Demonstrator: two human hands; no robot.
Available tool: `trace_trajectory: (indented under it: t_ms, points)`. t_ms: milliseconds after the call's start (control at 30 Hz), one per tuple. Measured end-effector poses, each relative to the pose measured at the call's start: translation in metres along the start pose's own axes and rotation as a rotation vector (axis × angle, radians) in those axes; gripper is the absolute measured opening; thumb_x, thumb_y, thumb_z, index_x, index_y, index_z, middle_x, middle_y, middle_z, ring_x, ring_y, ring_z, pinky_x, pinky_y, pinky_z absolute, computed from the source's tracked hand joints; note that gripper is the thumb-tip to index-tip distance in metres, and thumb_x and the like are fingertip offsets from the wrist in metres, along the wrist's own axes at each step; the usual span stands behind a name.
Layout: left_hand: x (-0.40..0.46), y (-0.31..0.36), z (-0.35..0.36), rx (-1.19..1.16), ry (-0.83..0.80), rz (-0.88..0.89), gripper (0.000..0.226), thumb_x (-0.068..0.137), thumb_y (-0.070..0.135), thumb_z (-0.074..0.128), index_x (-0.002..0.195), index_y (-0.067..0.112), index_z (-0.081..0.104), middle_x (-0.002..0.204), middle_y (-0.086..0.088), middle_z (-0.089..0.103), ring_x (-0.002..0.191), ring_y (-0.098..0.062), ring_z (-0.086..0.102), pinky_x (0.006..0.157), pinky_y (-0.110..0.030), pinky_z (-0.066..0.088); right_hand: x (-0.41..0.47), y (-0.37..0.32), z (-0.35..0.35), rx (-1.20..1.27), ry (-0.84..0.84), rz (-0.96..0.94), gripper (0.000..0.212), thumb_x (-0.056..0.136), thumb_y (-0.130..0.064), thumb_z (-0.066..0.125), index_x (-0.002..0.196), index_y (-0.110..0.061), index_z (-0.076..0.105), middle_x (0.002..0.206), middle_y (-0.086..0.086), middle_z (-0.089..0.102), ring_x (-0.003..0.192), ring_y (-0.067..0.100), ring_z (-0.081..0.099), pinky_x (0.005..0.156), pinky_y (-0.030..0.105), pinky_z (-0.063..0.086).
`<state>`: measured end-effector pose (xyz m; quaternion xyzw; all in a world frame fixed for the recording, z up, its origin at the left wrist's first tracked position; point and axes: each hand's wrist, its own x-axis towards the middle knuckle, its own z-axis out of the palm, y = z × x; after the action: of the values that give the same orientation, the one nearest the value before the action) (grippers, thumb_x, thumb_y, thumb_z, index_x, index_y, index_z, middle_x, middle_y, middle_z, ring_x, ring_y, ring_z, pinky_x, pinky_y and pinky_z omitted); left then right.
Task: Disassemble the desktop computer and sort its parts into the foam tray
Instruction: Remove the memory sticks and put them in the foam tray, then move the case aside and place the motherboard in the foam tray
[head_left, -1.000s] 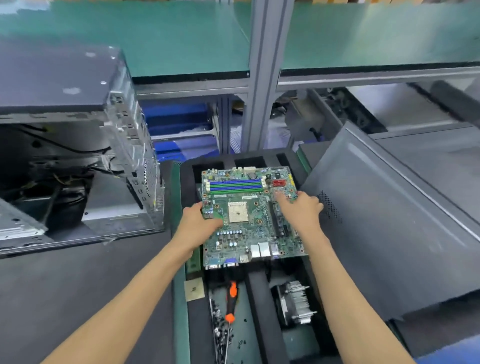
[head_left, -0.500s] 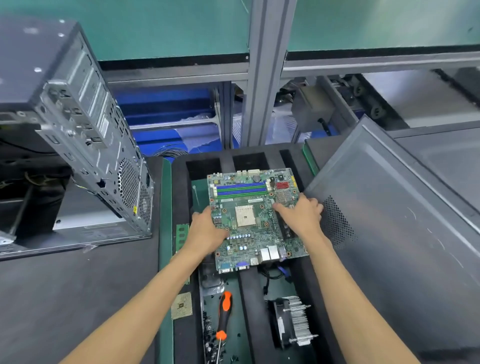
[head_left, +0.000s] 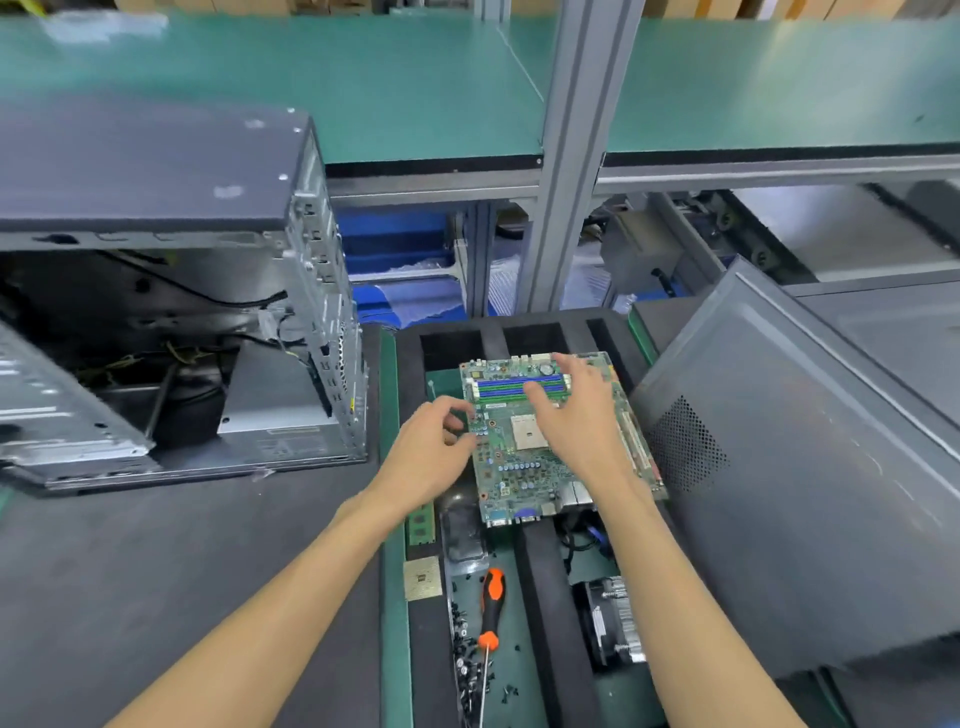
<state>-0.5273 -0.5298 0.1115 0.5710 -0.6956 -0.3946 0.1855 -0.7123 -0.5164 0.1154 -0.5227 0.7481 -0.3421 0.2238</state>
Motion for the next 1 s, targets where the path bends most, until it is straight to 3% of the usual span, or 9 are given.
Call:
trace_trajectory:
  t_ms: [167, 267, 367, 467, 600, 767, 1000]
  points:
    - [-0.059, -0.008, -0.066, -0.108, 0.109, 0.113, 0.025, 0.095, 0.012, 0.057, 0.111, 0.029, 0.065, 0.095, 0.008, 0.064, 0.076, 0.000, 0.058, 0.067, -0.004, 0.043, -0.062, -0.071, 0.027, 0.155, 0.001, -0.143, 0.031, 0.097, -0.021, 0.065, 0.126, -0.013, 0.061, 0.119, 0.003, 0.063, 0.112, 0.019, 0.059, 0.097, 0.037, 0.048]
    - [-0.097, -0.025, -0.108, -0.144, 0.167, 0.140, 0.023, 0.096, 0.012, 0.056, 0.108, 0.029, 0.066, 0.096, 0.006, 0.065, 0.078, -0.006, 0.058, 0.070, -0.010, 0.045, -0.098, -0.113, 0.043, 0.247, -0.001, -0.167, 0.020, 0.096, -0.015, 0.064, 0.116, -0.017, 0.065, 0.105, -0.001, 0.065, 0.096, 0.012, 0.061, 0.083, 0.027, 0.050]
    - [-0.133, -0.049, -0.149, -0.158, 0.226, 0.134, 0.022, 0.097, 0.015, 0.056, 0.108, 0.031, 0.066, 0.097, 0.005, 0.063, 0.075, -0.002, 0.059, 0.066, -0.009, 0.045, -0.129, -0.151, 0.057, 0.319, -0.003, -0.188, 0.016, 0.095, -0.011, 0.063, 0.105, -0.022, 0.066, 0.096, -0.002, 0.066, 0.084, 0.003, 0.060, 0.072, 0.012, 0.045]
    - [-0.162, -0.069, -0.187, -0.181, 0.283, 0.118, 0.023, 0.097, 0.018, 0.055, 0.106, 0.037, 0.064, 0.100, 0.004, 0.064, 0.081, -0.008, 0.063, 0.064, -0.016, 0.051, -0.155, -0.182, 0.069, 0.329, -0.015, -0.246, 0.016, 0.095, -0.013, 0.064, 0.102, -0.027, 0.066, 0.094, -0.006, 0.068, 0.084, -0.001, 0.060, 0.070, 0.008, 0.043]
    - [-0.189, -0.083, -0.227, -0.198, 0.349, 0.127, 0.023, 0.098, 0.017, 0.054, 0.109, 0.034, 0.065, 0.096, 0.001, 0.066, 0.082, -0.019, 0.064, 0.057, -0.012, 0.047, -0.178, -0.220, 0.076, 0.365, -0.024, -0.294, 0.016, 0.095, -0.014, 0.065, 0.100, -0.029, 0.067, 0.094, -0.007, 0.068, 0.083, -0.001, 0.059, 0.070, 0.007, 0.042]
    - [-0.209, -0.086, -0.266, -0.199, 0.421, 0.168, 0.023, 0.098, 0.015, 0.055, 0.111, 0.032, 0.066, 0.097, 0.002, 0.065, 0.075, 0.000, 0.058, 0.061, -0.008, 0.046, -0.196, -0.254, 0.074, 0.405, -0.038, -0.351, 0.016, 0.097, -0.015, 0.064, 0.100, -0.031, 0.067, 0.094, -0.009, 0.069, 0.084, -0.001, 0.061, 0.071, 0.007, 0.044]
    - [-0.219, -0.074, -0.293, -0.164, 0.491, 0.233, 0.026, 0.098, 0.017, 0.057, 0.103, 0.042, 0.063, 0.094, 0.009, 0.066, 0.082, 0.001, 0.060, 0.067, -0.007, 0.045, -0.204, -0.275, 0.059, 0.436, -0.008, -0.400, 0.017, 0.096, -0.017, 0.065, 0.098, -0.033, 0.068, 0.089, -0.016, 0.070, 0.086, 0.000, 0.063, 0.074, 0.011, 0.047]
